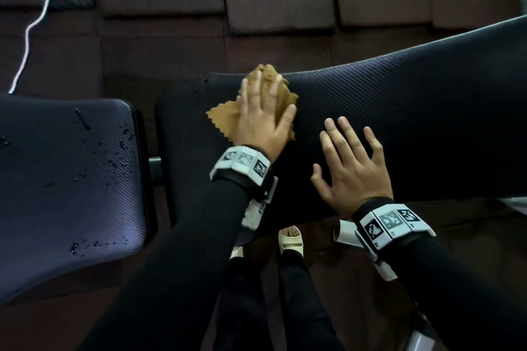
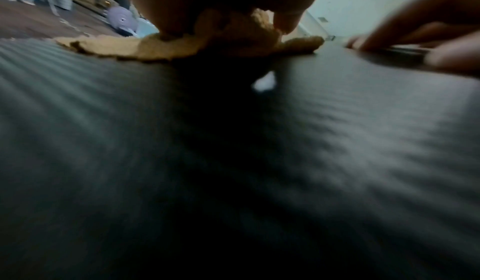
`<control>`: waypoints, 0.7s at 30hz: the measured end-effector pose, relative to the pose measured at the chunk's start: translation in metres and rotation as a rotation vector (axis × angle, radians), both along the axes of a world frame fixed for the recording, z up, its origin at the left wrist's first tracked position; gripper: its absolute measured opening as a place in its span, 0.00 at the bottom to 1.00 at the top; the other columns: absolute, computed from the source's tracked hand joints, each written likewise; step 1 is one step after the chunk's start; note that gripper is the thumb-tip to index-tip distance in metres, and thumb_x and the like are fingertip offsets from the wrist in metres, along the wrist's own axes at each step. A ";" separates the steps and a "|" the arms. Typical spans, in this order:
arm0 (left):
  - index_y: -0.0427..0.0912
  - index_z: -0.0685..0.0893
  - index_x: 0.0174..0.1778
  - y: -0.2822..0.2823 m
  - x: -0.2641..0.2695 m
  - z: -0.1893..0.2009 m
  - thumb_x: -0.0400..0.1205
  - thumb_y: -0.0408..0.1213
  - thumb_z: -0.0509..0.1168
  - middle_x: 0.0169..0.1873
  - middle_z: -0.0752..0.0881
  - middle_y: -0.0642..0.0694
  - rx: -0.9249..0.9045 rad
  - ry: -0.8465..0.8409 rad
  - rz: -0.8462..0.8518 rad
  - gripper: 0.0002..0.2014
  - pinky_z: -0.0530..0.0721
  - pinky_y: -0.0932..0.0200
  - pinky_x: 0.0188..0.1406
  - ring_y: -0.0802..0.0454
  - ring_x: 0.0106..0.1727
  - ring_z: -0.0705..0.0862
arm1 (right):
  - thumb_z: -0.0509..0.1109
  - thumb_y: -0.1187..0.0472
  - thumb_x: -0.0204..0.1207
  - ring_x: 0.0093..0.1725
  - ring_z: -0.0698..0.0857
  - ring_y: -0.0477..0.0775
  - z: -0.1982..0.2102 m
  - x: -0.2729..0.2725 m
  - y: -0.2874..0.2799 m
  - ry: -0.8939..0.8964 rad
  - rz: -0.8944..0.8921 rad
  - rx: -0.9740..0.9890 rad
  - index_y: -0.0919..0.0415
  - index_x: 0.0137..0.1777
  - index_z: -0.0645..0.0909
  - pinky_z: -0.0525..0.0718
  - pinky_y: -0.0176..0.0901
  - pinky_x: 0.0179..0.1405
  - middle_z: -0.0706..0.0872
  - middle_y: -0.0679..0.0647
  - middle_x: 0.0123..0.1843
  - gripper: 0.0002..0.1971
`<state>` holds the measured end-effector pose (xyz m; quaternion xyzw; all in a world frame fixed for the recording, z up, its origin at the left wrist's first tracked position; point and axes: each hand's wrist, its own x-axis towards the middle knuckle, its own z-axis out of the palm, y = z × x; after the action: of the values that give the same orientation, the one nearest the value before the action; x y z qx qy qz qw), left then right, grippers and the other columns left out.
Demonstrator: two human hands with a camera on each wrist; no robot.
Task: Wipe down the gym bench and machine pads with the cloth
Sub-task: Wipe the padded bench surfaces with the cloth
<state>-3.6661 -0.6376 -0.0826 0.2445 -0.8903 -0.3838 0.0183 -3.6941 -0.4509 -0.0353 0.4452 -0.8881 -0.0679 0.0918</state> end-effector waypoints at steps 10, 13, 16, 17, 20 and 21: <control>0.56 0.60 0.81 0.018 0.046 -0.011 0.83 0.55 0.53 0.84 0.51 0.46 -0.014 0.072 -0.103 0.28 0.59 0.43 0.80 0.45 0.84 0.46 | 0.59 0.42 0.80 0.79 0.66 0.55 0.001 -0.001 0.002 0.036 0.028 0.010 0.63 0.70 0.75 0.64 0.61 0.75 0.71 0.57 0.78 0.29; 0.57 0.59 0.81 -0.005 0.031 -0.014 0.84 0.54 0.54 0.84 0.50 0.46 -0.027 0.052 -0.107 0.28 0.58 0.42 0.80 0.44 0.84 0.44 | 0.60 0.42 0.80 0.79 0.66 0.55 0.000 -0.001 0.002 0.044 0.022 0.006 0.63 0.70 0.75 0.64 0.61 0.75 0.71 0.56 0.78 0.28; 0.58 0.57 0.82 -0.043 0.010 -0.023 0.85 0.53 0.54 0.84 0.49 0.46 -0.048 -0.009 -0.084 0.28 0.53 0.45 0.81 0.43 0.84 0.45 | 0.60 0.42 0.79 0.79 0.66 0.55 -0.001 -0.001 0.003 0.043 0.022 -0.002 0.63 0.71 0.74 0.63 0.61 0.76 0.71 0.56 0.78 0.29; 0.57 0.56 0.82 -0.057 0.004 -0.026 0.85 0.53 0.54 0.84 0.50 0.45 -0.046 -0.043 -0.052 0.28 0.53 0.46 0.80 0.43 0.84 0.46 | 0.60 0.42 0.79 0.79 0.66 0.54 -0.001 -0.001 0.003 0.044 0.022 -0.003 0.63 0.71 0.74 0.63 0.60 0.76 0.71 0.56 0.78 0.29; 0.54 0.56 0.83 -0.096 0.000 -0.043 0.86 0.51 0.55 0.83 0.52 0.42 0.014 -0.122 0.115 0.29 0.54 0.42 0.81 0.41 0.84 0.49 | 0.60 0.42 0.79 0.79 0.65 0.54 -0.003 -0.001 0.005 0.047 0.015 -0.008 0.62 0.71 0.73 0.62 0.60 0.76 0.70 0.55 0.78 0.29; 0.52 0.57 0.83 -0.106 0.005 -0.050 0.86 0.50 0.55 0.83 0.53 0.40 0.051 -0.116 0.184 0.28 0.54 0.40 0.80 0.39 0.83 0.51 | 0.60 0.42 0.79 0.80 0.65 0.54 -0.003 -0.001 0.005 0.046 0.013 -0.008 0.62 0.71 0.73 0.62 0.59 0.77 0.70 0.55 0.78 0.29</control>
<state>-3.6613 -0.7438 -0.1327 0.3475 -0.8535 -0.3882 -0.0045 -3.6955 -0.4460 -0.0382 0.4487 -0.8832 -0.0741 0.1145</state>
